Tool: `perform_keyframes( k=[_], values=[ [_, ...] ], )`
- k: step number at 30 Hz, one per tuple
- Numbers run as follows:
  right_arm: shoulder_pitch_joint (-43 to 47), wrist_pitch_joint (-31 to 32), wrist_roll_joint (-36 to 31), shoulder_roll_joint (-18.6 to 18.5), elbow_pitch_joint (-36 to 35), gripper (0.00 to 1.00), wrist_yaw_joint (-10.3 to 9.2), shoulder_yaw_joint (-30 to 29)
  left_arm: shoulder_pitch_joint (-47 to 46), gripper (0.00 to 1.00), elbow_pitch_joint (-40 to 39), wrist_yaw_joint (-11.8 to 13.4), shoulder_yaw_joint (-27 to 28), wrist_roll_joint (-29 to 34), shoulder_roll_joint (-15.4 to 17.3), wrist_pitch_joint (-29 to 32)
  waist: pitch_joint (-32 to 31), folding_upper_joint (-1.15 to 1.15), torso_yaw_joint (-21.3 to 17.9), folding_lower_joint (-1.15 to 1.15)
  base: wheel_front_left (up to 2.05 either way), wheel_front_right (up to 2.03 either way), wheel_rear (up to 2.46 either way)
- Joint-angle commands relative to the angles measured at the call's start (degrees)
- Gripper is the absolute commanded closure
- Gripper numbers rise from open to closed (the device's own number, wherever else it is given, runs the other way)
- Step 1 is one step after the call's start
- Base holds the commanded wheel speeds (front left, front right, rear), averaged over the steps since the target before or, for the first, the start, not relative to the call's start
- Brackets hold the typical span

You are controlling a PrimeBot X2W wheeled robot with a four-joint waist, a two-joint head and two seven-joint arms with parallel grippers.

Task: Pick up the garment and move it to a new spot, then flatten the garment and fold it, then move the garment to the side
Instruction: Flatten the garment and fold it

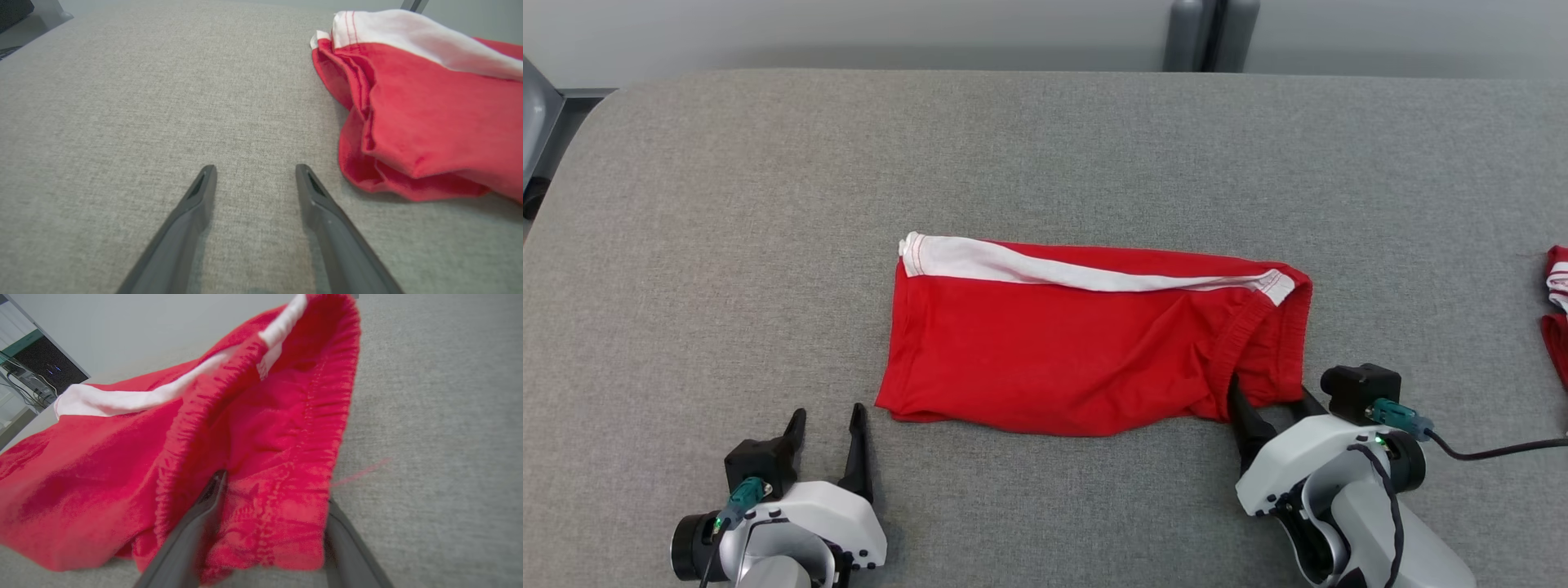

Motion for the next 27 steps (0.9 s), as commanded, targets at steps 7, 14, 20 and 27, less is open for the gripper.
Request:
perform_keyframes(
  k=[7, 14, 20, 27],
  values=[
    [-0.4, 0.6, 2.4, 0.3, 1.1, 1.0, 0.14, -0.2, -0.9, 0.0, 0.4, -0.3, 0.1, 0.2, 0.3, -0.1, 0.0, 0.0, 0.2, 0.0, 0.0, 0.0, 0.0],
    [1.2, 0.4, 1.7, 0.0, -1.8, 1.0, 0.08, -7.8, 0.8, 0.0, 0.4, -0.2, 0.3, -0.2, 0.3, -0.1, -1.7, 0.0, -1.0, 0.0, 0.0, 0.0, 0.0],
    [2.6, 0.4, 0.8, -1.0, -3.1, 1.0, 0.08, -10.7, 2.0, 0.0, 0.5, 0.1, -0.6, -1.0, 0.3, -0.1, -3.9, 0.0, -2.6, 0.0, 0.0, 0.0, 0.0],
    [1.9, 0.4, 3.3, -1.0, -6.0, 1.0, 0.08, -6.6, 2.7, 0.0, 0.7, 0.3, -2.6, -2.1, 0.3, -0.1, -5.9, 0.0, -2.2, 0.0, 0.0, 0.0, 0.0]
  ],
)
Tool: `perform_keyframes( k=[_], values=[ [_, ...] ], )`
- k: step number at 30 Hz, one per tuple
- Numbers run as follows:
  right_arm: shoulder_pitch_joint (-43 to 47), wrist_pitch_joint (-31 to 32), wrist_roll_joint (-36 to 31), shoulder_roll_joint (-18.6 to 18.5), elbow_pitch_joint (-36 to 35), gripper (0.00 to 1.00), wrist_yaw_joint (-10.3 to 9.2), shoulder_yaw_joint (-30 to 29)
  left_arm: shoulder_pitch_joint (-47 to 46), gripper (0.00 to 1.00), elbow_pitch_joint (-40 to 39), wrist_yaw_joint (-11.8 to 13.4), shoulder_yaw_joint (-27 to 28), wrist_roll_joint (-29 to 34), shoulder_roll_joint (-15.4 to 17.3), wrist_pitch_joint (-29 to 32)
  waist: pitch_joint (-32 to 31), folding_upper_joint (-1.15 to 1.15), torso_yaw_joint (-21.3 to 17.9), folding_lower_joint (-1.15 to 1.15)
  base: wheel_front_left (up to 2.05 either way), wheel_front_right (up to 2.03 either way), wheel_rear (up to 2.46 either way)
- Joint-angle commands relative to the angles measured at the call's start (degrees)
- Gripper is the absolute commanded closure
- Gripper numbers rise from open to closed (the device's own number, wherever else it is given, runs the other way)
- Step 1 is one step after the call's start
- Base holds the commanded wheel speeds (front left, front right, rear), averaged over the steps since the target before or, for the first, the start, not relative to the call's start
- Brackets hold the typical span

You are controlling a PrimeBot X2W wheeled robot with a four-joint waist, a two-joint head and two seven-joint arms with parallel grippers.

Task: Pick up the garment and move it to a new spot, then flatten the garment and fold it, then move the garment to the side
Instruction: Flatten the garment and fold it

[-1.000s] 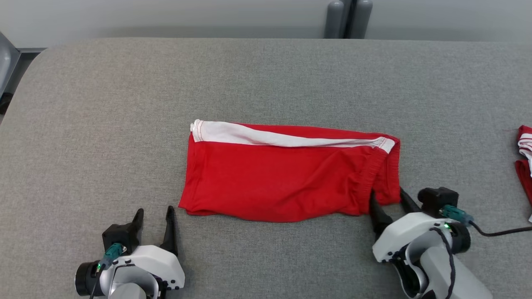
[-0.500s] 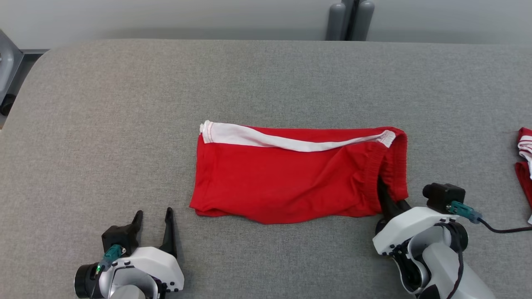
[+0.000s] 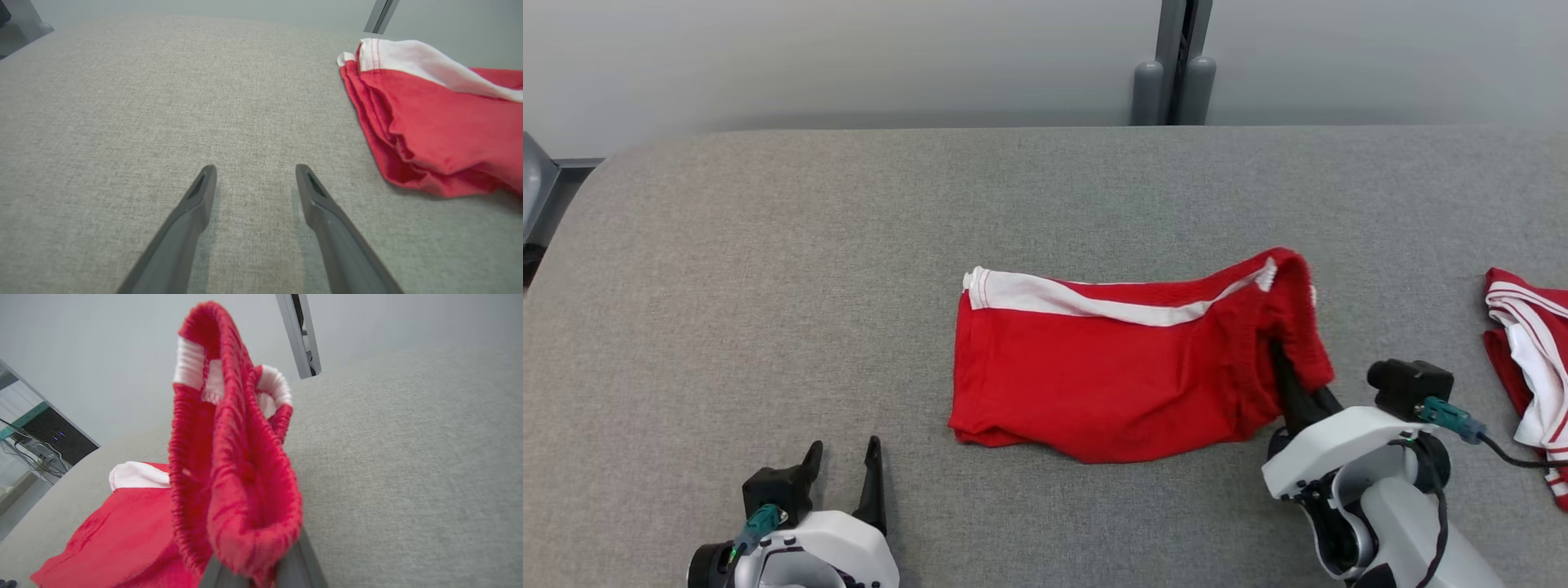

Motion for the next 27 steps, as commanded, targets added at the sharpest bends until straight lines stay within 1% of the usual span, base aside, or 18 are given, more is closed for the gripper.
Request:
perform_keyframes(
  k=[1, 5, 9, 14, 15, 20, 23, 24, 26, 27],
  values=[
    [-0.4, 0.0, 1.0, 0.0, -0.8, 1.0, 0.0, 1.2, 0.6, 0.0, 0.0, 0.2, -0.3, -0.4, 0.3, -0.1, -0.6, 0.0, 0.8, 0.0, 0.0, 0.0, 0.0],
    [-1.0, 0.2, 4.4, 0.4, -2.4, 1.0, 0.0, 7.0, 1.4, 0.0, -0.2, 0.4, -2.0, -1.3, 0.3, -0.1, -1.6, 0.0, 3.6, 0.0, 0.0, 0.0, 0.0],
    [-2.4, 1.2, 7.3, 0.5, -1.6, 1.0, 0.0, 10.5, 2.0, 0.0, -0.9, 0.6, -3.9, -2.0, 0.3, -0.1, -2.4, 0.0, 8.0, 0.0, 0.0, 0.0, 0.0],
    [-5.5, 1.8, 7.7, 0.9, 4.0, 1.0, 0.01, 11.0, 3.0, 0.0, -1.4, 1.0, -5.7, -2.1, 0.3, -0.1, -3.2, 0.0, 14.2, 0.0, 0.0, 0.0, 0.0],
    [-5.5, 1.8, 7.7, 0.9, 4.0, 1.0, 0.01, 11.0, 3.0, 0.0, -1.4, 1.0, -5.7, -2.1, 0.3, -0.1, -3.2, 0.0, 14.2, 0.0, 0.0, 0.0, 0.0],
    [-9.4, 0.9, 6.6, 1.1, 10.2, 1.0, 0.0, 10.1, 4.1, 0.0, -1.9, 1.1, -6.5, -2.3, 0.3, -0.1, -3.3, 0.0, 19.0, 0.0, 0.0, 0.0, 0.0],
    [-11.2, 0.8, 7.9, 1.1, 12.5, 1.0, 0.01, 10.9, 4.7, 0.0, -2.0, 1.1, -6.9, -2.5, 0.3, -0.1, -3.3, 0.0, 21.0, 0.0, 0.0, 0.0, 0.0],
    [-11.7, 0.7, 8.7, 1.1, 12.4, 0.76, 0.01, 11.8, 4.7, 0.0, -2.0, 1.1, -7.0, -2.5, 0.3, -0.1, -3.3, 0.0, 21.5, 0.0, 0.0, 0.0, 0.0],
    [-12.2, 0.7, 10.5, 1.1, 12.7, 0.0, 0.0, 13.7, 4.7, 0.0, -2.0, 1.0, -7.4, -2.6, 0.3, -0.1, -3.3, 0.0, 22.2, 0.0, 0.0, 0.0, 0.0],
    [-12.7, 0.6, 11.2, 1.1, 13.0, 0.0, 0.0, 14.4, 4.8, 0.0, -2.0, 1.2, -7.5, -2.6, 0.3, -0.1, -3.3, 0.0, 22.3, 0.0, 0.0, 0.0, 0.0]
  ],
)
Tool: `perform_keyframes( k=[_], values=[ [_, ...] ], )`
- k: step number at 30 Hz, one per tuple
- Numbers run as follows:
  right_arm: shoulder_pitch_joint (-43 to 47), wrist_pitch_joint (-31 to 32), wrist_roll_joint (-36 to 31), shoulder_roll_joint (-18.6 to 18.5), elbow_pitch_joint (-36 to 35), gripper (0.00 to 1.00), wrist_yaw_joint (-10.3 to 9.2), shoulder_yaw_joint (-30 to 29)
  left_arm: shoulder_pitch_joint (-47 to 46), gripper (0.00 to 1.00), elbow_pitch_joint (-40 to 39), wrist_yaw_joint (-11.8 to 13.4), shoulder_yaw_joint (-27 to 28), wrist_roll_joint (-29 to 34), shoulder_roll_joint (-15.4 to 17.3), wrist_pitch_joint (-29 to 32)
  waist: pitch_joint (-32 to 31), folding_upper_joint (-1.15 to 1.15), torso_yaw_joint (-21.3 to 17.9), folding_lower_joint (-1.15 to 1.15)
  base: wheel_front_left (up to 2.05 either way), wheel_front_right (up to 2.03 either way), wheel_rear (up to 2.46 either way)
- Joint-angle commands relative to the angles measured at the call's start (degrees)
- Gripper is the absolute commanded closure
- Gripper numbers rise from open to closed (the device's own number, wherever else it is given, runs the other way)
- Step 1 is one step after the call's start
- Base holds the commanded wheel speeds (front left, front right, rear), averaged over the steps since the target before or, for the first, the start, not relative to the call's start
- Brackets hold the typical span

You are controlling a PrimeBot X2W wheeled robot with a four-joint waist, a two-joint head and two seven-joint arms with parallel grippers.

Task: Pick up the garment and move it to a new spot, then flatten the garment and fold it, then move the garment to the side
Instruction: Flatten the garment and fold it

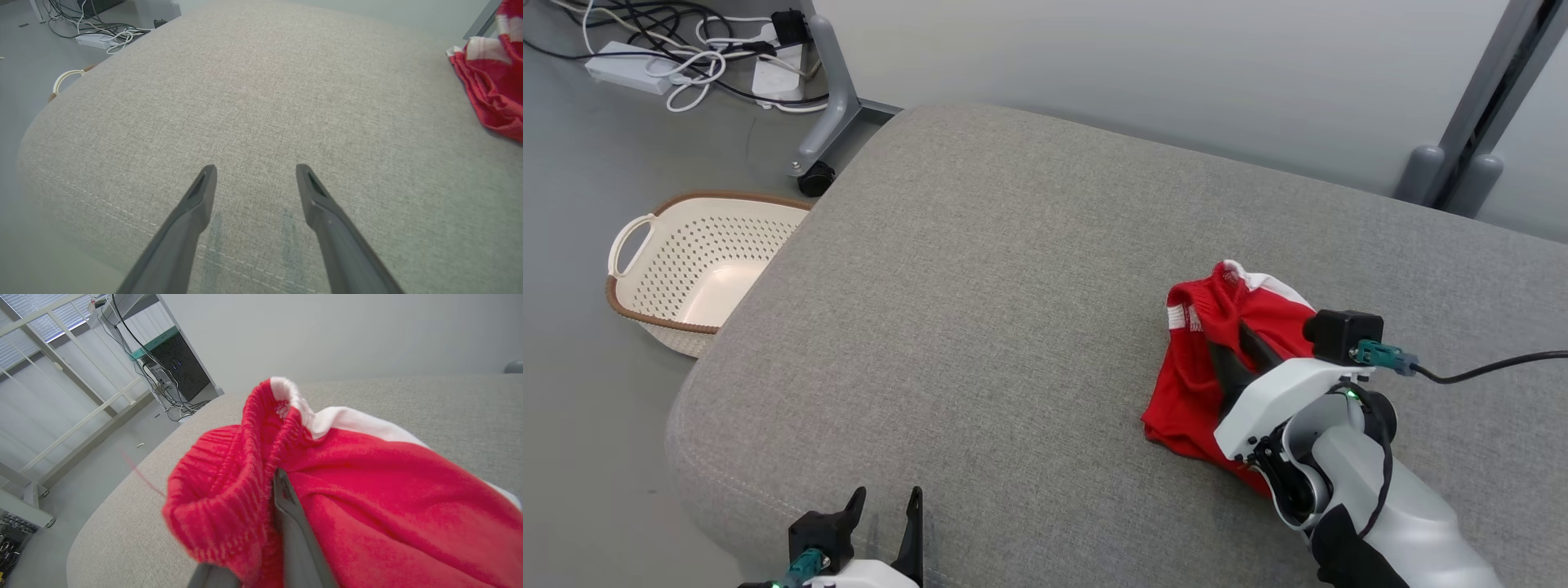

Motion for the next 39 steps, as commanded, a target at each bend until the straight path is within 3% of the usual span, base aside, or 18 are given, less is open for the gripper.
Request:
perform_keyframes(
  k=[1, 9, 22, 31, 39],
  values=[
    [-1.1, -0.6, 0.9, -0.4, 0.5, 0.0, 0.0, 0.7, 0.1, 0.0, -0.3, 0.3, -0.1, -0.3, 0.2, -0.1, 0.0, 0.0, 0.7, 0.0, 0.0, 0.0, 0.0],
    [-1.4, -1.1, 3.6, -0.4, -1.1, 0.0, 0.0, 2.8, -0.4, 0.0, -1.8, 1.1, 0.8, -0.2, 0.2, -0.1, -0.2, 0.0, -2.6, 0.0, 0.0, 0.0, 0.0],
    [9.0, -1.1, -10.1, -0.3, -11.4, 0.0, 0.0, -13.5, -1.4, 0.0, -4.7, 1.9, 3.7, 1.7, 0.2, -0.1, -1.1, 0.0, -12.3, 0.0, 0.0, 0.0, 0.0],
    [16.6, -1.1, -26.9, -0.3, -21.1, 0.0, 0.0, -30.5, -0.4, 0.0, -7.6, 2.6, 6.9, 5.1, 0.3, -0.1, -2.3, 0.0, -16.3, 0.0, 0.0, 0.0, 0.0],
    [22.7, -1.1, -33.8, -0.3, -25.6, 0.0, 0.0, -37.4, 1.8, 0.0, -10.7, 2.6, 9.5, 8.8, 0.3, -0.1, -3.3, 0.0, -20.0, 0.0, 0.0, 0.0, 0.0]
  ],
)
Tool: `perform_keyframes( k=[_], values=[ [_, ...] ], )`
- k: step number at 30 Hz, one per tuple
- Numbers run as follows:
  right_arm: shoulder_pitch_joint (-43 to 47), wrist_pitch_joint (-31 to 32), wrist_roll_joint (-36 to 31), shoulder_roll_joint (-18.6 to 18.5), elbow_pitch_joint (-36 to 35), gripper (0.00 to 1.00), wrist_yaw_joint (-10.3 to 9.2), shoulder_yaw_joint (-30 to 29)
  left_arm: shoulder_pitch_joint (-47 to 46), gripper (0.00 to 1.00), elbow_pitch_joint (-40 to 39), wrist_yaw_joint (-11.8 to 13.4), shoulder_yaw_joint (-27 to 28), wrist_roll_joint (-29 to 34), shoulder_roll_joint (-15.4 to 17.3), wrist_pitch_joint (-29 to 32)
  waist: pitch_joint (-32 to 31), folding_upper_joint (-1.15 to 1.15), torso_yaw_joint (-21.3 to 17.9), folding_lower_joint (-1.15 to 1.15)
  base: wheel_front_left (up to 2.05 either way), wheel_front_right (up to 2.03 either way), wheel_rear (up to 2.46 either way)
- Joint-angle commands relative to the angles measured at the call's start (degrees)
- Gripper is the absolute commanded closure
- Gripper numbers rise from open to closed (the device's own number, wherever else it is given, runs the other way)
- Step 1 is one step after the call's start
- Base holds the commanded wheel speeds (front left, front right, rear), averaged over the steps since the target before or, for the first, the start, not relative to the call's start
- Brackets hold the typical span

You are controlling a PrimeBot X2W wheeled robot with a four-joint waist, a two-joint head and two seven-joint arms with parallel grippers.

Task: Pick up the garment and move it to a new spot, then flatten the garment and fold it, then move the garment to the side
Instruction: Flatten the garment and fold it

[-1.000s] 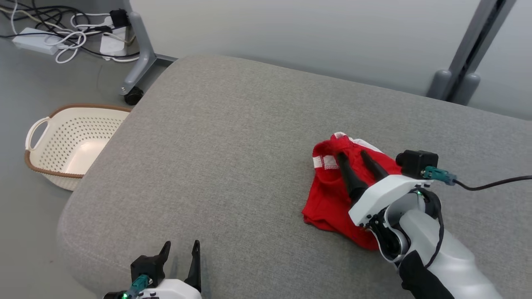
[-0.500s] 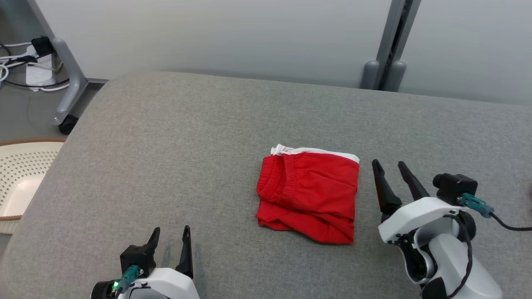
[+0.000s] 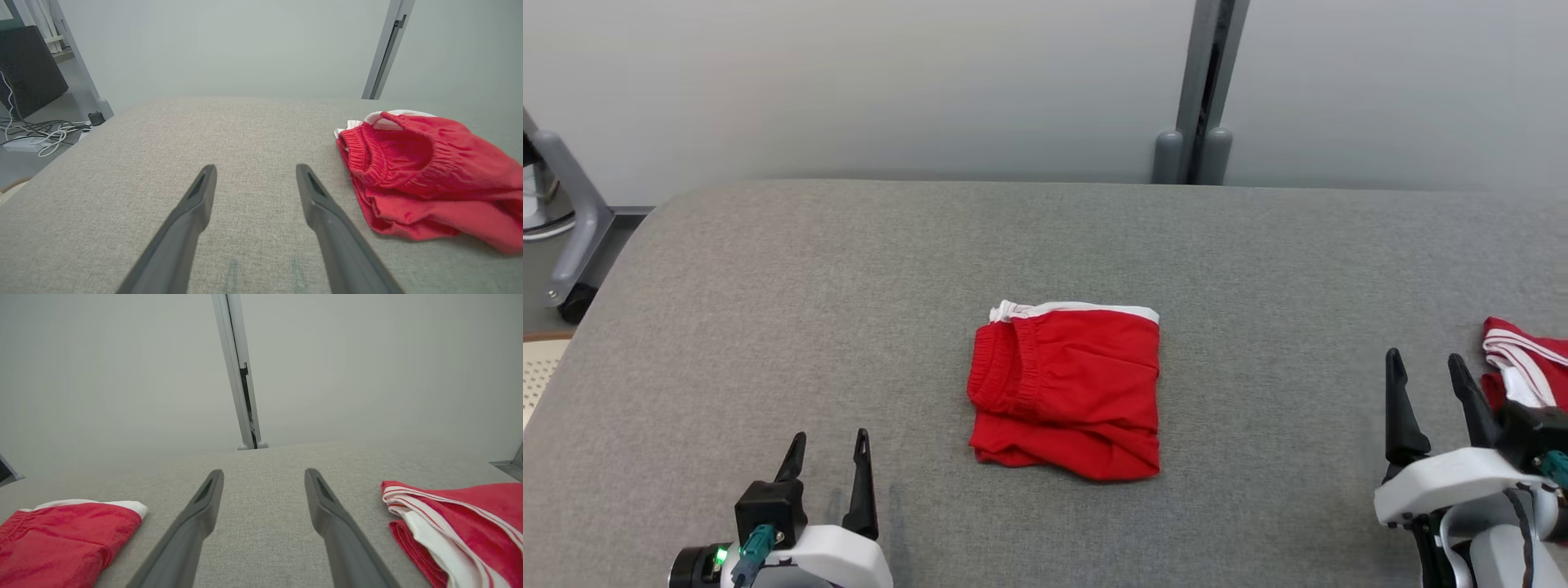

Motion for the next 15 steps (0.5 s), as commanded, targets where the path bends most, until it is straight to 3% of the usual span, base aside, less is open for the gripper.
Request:
perform_keyframes(
  k=[1, 6, 15],
  values=[
    [1.0, -0.2, -0.3, -0.3, -0.4, 0.0, 0.0, -0.4, 0.8, 0.0, -0.5, 0.1, 0.4, 0.4, 0.2, -0.1, -0.5, 0.0, -1.3, 0.0, 0.0, 0.0, 0.0],
    [4.4, -0.2, -1.9, -0.3, -1.6, 0.0, 0.0, -1.1, 2.5, 0.0, -2.0, 0.5, 1.6, 1.5, 0.3, -0.1, -0.8, 0.0, -3.7, 0.0, 0.0, 0.0, 0.0],
    [8.4, -0.2, -2.2, -0.3, -3.3, 0.0, 0.0, 3.5, 5.0, 0.0, -2.5, 0.3, 2.8, 3.6, 0.2, -0.1, -2.3, 0.0, -6.2, 0.0, 0.0, 0.0, 0.0]
  ],
)
